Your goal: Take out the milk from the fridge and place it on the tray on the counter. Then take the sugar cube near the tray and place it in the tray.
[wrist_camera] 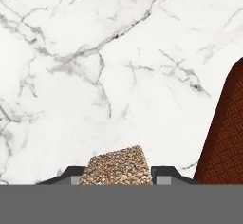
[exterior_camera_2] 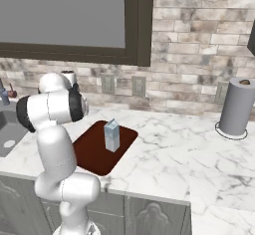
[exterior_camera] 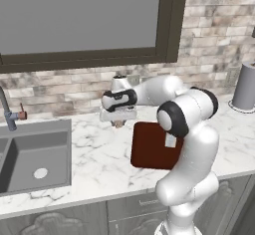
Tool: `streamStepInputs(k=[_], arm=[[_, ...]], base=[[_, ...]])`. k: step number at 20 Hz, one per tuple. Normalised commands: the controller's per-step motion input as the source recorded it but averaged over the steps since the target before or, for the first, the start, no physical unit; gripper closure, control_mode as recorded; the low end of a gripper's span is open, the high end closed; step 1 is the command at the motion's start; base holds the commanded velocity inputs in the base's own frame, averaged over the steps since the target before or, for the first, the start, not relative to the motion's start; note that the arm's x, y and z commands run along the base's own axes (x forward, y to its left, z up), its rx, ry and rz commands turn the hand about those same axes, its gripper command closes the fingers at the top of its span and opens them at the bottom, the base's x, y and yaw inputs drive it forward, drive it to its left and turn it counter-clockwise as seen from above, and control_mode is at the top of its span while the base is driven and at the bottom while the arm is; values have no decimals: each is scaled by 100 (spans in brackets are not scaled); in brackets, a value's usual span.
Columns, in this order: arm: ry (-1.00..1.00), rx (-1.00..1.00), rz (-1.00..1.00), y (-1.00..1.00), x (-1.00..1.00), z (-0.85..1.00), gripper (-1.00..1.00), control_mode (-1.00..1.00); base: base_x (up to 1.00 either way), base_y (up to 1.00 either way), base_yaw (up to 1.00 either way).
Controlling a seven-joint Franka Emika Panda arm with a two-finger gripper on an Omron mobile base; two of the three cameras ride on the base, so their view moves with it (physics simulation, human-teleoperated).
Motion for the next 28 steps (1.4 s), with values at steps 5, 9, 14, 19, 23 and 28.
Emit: streamStepInputs(k=[5,9,14,19,23,28], arm=[[0,1,-32,-52,-93,56,100,-100],[0,1,-33,-87,-97,3,100,-100],[0,0,-32,-42,-51,0,100,-100],[1,-1,-19,-16,-11,0,100,-100],[5,0,-8,-16,-8,-25,100,-100],[5,-1,-3,-3,0,-20,100,-100]], base=[[0,0,0],[0,0,0],[0,0,0],[0,0,0],[0,0,0],[0,0,0]])
